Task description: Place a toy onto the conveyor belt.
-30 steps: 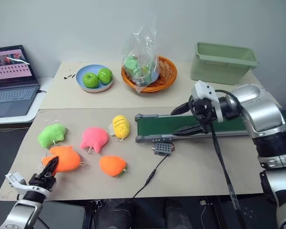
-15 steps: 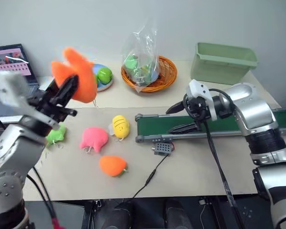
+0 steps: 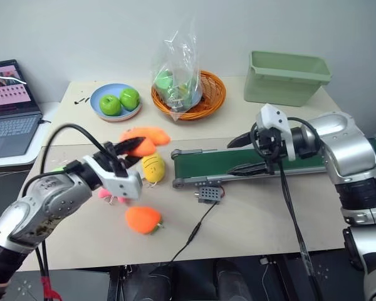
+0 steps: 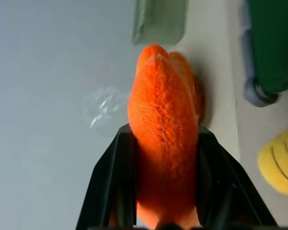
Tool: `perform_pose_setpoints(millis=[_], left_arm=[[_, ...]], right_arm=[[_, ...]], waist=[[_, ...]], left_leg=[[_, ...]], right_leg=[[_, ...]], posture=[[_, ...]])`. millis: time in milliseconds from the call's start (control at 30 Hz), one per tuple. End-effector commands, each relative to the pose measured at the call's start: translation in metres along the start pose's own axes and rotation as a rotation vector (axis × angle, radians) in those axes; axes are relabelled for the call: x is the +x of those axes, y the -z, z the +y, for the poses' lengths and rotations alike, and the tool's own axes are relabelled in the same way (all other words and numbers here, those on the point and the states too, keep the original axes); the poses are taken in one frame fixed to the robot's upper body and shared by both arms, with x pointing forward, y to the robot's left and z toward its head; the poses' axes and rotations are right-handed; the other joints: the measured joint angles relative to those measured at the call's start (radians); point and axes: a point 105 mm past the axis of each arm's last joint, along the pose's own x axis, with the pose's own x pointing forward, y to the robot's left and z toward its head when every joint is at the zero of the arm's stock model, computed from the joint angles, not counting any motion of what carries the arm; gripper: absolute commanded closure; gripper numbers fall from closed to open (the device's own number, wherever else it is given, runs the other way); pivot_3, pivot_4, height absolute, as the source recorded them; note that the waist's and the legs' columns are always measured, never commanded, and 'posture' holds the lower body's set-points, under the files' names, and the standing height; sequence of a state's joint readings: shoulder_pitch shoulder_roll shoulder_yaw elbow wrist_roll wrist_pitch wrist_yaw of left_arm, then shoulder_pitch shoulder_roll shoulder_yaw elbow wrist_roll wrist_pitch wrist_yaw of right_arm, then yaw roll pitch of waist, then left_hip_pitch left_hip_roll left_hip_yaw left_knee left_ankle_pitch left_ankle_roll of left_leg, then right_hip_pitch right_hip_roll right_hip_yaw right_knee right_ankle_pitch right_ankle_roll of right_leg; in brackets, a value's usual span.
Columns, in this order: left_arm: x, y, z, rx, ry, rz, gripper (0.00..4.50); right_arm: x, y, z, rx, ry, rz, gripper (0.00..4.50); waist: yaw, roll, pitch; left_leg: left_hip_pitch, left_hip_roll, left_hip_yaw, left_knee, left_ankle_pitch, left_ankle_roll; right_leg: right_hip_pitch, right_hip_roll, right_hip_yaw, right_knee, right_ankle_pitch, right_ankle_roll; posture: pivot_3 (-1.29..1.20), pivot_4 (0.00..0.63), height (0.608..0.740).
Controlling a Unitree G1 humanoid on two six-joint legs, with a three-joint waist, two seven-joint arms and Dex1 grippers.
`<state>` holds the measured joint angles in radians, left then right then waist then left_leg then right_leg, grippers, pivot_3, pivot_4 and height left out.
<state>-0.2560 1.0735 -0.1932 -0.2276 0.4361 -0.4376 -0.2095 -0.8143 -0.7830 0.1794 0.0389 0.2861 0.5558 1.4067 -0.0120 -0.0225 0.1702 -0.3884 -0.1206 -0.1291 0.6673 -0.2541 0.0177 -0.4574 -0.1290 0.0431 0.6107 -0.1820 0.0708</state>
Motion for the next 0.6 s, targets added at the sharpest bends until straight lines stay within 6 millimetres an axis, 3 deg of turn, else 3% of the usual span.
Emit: perform_pose_setpoints(millis=[33,100,400,600], left_arm=[[0.012,0.000,-0.006,0.123,0.033,-0.104,3.06],[0.022,0.003,-0.014,0.133,0.064,-0.154,3.06],[0.063,-0.005,0.003,0.179,0.006,-0.321,3.06],[0.085,-0.006,-0.003,0.216,0.036,-0.394,3.06]], right_arm=[[-0.012,-0.012,0.000,-0.034,0.051,-0.026,0.00],[-0.015,-0.012,0.001,-0.026,0.071,-0.025,0.00],[-0.023,-0.005,0.010,0.014,0.125,-0.008,0.00],[-0.030,-0.005,0.016,0.028,0.169,-0.001,0.00]], waist=[[0.001,0.000,0.000],[0.007,0.000,0.000],[0.006,0.000,0.000],[0.006,0.000,0.000]], left_leg=[[0.000,0.000,0.000,0.000,0.000,0.000],[0.000,0.000,0.000,0.001,0.001,-0.001],[-0.004,-0.002,0.003,0.012,-0.001,0.003],[-0.004,-0.002,0.004,0.014,-0.002,0.004]], right_leg=[[0.000,0.000,0.000,0.000,0.000,0.000],[0.000,0.000,-0.001,0.000,0.000,0.000],[0.000,-0.001,-0.001,0.002,0.002,0.004],[0.001,-0.001,-0.001,0.001,0.003,0.006]], posture=[[0.00,0.150,0.740],[0.00,0.150,0.740],[0.00,0.150,0.740],[0.00,0.150,0.740]])
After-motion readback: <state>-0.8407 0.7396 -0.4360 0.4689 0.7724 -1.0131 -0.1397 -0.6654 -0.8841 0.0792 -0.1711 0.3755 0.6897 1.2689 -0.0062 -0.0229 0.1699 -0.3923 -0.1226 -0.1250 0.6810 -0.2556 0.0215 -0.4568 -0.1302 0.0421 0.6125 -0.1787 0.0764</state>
